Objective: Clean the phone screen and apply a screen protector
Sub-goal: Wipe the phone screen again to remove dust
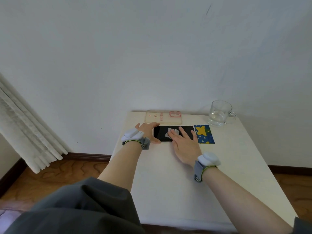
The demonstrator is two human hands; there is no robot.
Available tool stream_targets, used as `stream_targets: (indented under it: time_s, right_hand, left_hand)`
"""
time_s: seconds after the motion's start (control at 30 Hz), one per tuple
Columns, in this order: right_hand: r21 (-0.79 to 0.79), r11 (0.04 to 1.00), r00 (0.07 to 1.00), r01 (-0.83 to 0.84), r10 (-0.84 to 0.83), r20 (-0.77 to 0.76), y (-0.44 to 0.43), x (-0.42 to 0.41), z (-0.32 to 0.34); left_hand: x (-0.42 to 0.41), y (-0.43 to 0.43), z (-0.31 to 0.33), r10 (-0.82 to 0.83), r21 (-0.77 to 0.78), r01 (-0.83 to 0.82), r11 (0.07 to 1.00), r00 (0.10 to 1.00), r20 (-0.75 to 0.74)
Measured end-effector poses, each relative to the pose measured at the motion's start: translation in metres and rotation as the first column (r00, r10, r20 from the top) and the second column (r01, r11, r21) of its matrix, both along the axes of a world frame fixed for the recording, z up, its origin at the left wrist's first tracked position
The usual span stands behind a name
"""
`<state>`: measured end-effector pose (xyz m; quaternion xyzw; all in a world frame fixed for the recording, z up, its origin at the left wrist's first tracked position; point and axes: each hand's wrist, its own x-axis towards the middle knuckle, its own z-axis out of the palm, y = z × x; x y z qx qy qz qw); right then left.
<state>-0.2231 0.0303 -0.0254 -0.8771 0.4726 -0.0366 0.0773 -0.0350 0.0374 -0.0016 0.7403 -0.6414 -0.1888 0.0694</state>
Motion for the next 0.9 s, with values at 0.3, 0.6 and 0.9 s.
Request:
stream_targets:
  time_s: [0.3,0.6,0.9]
  right_hand:
    - [-0.050,0.995,0.996,-0.084,0.084,0.006,0.012,0.007,-0.004]
    - [-0.043,0.994,0.995,0.104,-0.103,0.016,0.005,-0.013,-0.003]
    - [-0.061,0.996,0.998,0.061,-0.063,-0.030,0.002,-0.030,-0.003]
  left_hand:
    - [-0.005,0.002,0.006,-0.014,0.017,0.013,1.000,0.997,0.073]
    - [-0.006,-0.002,0.008,-0.009,0.064,0.004,0.998,0.998,0.066]
    - [-0.004,-0.005,0.008,-0.015,0.083,0.007,0.996,0.996,0.093]
